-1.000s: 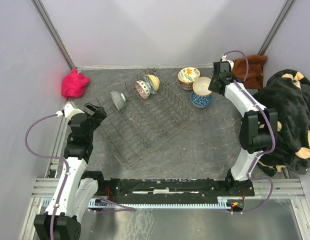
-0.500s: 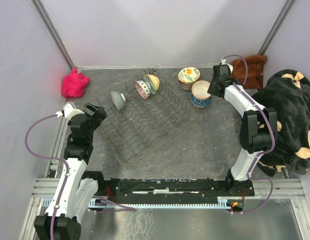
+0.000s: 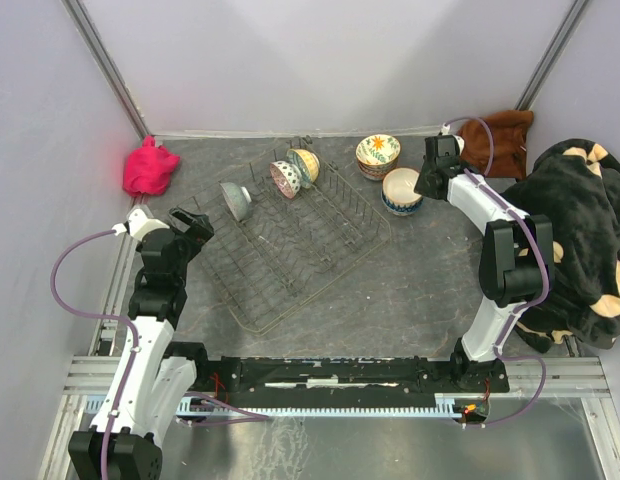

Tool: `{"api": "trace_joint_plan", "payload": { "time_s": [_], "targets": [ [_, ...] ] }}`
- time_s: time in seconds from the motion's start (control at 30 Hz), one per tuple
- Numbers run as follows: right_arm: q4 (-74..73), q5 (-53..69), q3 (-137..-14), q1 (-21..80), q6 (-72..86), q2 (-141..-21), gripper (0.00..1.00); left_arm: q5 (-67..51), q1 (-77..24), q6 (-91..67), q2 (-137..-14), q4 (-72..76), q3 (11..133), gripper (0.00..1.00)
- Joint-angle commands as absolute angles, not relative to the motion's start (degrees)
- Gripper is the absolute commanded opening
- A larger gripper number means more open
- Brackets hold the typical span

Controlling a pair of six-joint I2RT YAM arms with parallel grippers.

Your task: Unload the bowls from the dish rack

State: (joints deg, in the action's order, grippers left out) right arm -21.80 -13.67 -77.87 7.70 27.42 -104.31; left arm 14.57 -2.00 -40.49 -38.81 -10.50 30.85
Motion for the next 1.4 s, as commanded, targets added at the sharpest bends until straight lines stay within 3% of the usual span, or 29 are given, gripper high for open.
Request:
{"api": "trace_joint_plan", "payload": {
  "time_s": [0.0, 0.53, 1.37],
  "targets": [
    [-17.6, -13.1, -78.5, 7.4, 28.9, -103.3, 0.01, 15.0, -2.0, -41.1, -38.0, -7.9, 31.0, 0.99],
    [-19.1, -13.9, -79.8, 7.4, 29.1, -105.8, 0.01, 15.6, -2.0, -41.2, -37.7, -7.8, 30.9, 0.99],
    [-19.4, -17.2, -77.2, 7.6, 29.0, -99.1, 0.52, 15.8, -2.0, -41.7, -37.7, -7.6, 30.6, 0.99]
  ]
}}
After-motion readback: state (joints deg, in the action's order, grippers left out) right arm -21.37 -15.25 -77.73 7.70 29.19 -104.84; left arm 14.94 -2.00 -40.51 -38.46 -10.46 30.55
